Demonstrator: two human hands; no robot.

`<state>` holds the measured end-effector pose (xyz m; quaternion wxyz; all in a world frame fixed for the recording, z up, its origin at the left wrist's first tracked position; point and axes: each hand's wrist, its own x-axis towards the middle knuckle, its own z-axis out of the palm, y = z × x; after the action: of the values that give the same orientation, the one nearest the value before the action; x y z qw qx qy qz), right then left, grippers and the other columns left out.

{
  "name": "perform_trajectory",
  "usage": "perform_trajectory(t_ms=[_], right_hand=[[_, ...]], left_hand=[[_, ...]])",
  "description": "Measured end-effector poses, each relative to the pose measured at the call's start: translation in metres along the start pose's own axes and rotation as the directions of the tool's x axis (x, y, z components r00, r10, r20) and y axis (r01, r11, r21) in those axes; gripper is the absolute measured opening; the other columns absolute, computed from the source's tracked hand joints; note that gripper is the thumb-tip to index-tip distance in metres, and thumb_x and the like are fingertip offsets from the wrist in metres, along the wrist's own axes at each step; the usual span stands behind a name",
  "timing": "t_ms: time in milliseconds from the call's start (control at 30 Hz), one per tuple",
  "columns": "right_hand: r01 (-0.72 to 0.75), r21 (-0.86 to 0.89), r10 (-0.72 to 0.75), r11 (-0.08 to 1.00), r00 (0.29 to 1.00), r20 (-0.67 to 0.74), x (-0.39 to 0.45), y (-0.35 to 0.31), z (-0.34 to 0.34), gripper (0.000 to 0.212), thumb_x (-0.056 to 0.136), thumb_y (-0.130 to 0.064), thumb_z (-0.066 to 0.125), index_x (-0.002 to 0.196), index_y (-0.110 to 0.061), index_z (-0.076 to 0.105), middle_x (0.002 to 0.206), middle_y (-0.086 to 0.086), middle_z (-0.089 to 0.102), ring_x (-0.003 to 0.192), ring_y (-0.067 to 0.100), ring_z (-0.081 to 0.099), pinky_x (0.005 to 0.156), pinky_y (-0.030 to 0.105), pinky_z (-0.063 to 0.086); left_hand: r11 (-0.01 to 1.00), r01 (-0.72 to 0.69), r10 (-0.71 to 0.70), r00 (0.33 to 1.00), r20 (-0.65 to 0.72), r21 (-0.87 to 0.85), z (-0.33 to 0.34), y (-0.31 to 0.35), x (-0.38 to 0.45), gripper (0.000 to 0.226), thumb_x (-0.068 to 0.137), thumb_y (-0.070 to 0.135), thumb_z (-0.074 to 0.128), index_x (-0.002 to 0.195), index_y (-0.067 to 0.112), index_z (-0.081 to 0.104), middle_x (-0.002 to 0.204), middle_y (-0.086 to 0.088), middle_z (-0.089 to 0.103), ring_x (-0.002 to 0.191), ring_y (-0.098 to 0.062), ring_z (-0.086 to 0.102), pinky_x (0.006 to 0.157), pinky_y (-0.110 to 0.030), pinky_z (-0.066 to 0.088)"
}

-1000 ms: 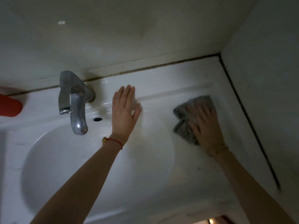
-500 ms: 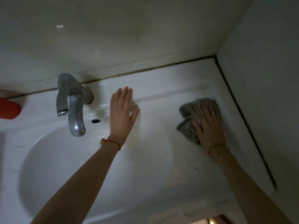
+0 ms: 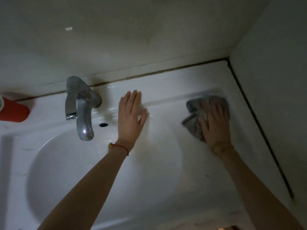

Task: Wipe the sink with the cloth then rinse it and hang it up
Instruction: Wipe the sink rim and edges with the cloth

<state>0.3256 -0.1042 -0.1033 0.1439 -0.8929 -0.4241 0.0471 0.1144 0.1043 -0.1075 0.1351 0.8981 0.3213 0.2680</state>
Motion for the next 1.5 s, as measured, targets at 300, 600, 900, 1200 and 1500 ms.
perform_trajectory(t_ms=[300,600,900,1200,1500], right_hand=[[0.411,0.024,-0.410,0.911,0.899,0.157,-0.062,-0.012,0.004,0.053,0.103,-0.042,0.024,0.149,-0.018,0.034,0.157,0.004,0.028,0.146,0.029,0.020,0.120,0.049,0.011],[-0.002,-0.003,0.002,1.000,0.996,-0.090,0.002,-0.030,0.016,0.054,0.096,-0.037,0.037,0.140,-0.008,0.045,0.148,0.023,0.040,0.133,0.043,0.036,0.115,0.052,0.019],[0.117,0.036,-0.119,0.992,0.991,0.060,-0.016,-0.006,-0.001,0.056,0.100,-0.041,0.024,0.150,-0.016,0.030,0.157,0.011,0.027,0.145,0.032,0.023,0.117,0.054,0.017],[0.052,0.053,-0.055,0.997,0.997,0.057,-0.044,-0.003,-0.007,0.054,0.100,-0.036,0.028,0.149,-0.015,0.033,0.156,0.011,0.028,0.144,0.029,0.022,0.120,0.038,0.004],[-0.052,0.042,0.052,0.998,0.999,-0.011,0.003,-0.009,0.003,0.057,0.099,-0.042,0.031,0.147,-0.012,0.036,0.153,0.018,0.034,0.139,0.038,0.031,0.115,0.051,0.022]], left_hand=[[1.000,0.004,-0.005,1.000,0.024,0.017,-0.001,-0.001,-0.001,0.054,0.101,0.023,0.055,0.150,0.005,0.040,0.155,-0.011,0.042,0.149,-0.028,0.030,0.123,-0.049,0.022],[1.000,0.010,-0.010,1.000,0.020,0.001,-0.002,0.002,-0.001,0.053,0.101,0.023,0.053,0.149,0.005,0.041,0.154,-0.012,0.043,0.148,-0.029,0.031,0.123,-0.049,0.022],[1.000,-0.003,0.003,1.000,0.021,0.006,-0.004,0.000,0.000,0.053,0.101,0.023,0.054,0.149,0.005,0.041,0.154,-0.011,0.043,0.148,-0.028,0.032,0.124,-0.048,0.022],[1.000,0.010,-0.009,1.000,0.010,-0.009,-0.004,0.003,0.000,0.052,0.101,0.022,0.053,0.148,0.004,0.043,0.153,-0.012,0.044,0.147,-0.029,0.033,0.124,-0.048,0.022],[1.000,0.008,-0.008,0.999,0.042,-0.003,-0.006,0.002,-0.001,0.054,0.101,0.024,0.055,0.149,0.005,0.041,0.154,-0.012,0.043,0.148,-0.028,0.031,0.123,-0.050,0.023]])
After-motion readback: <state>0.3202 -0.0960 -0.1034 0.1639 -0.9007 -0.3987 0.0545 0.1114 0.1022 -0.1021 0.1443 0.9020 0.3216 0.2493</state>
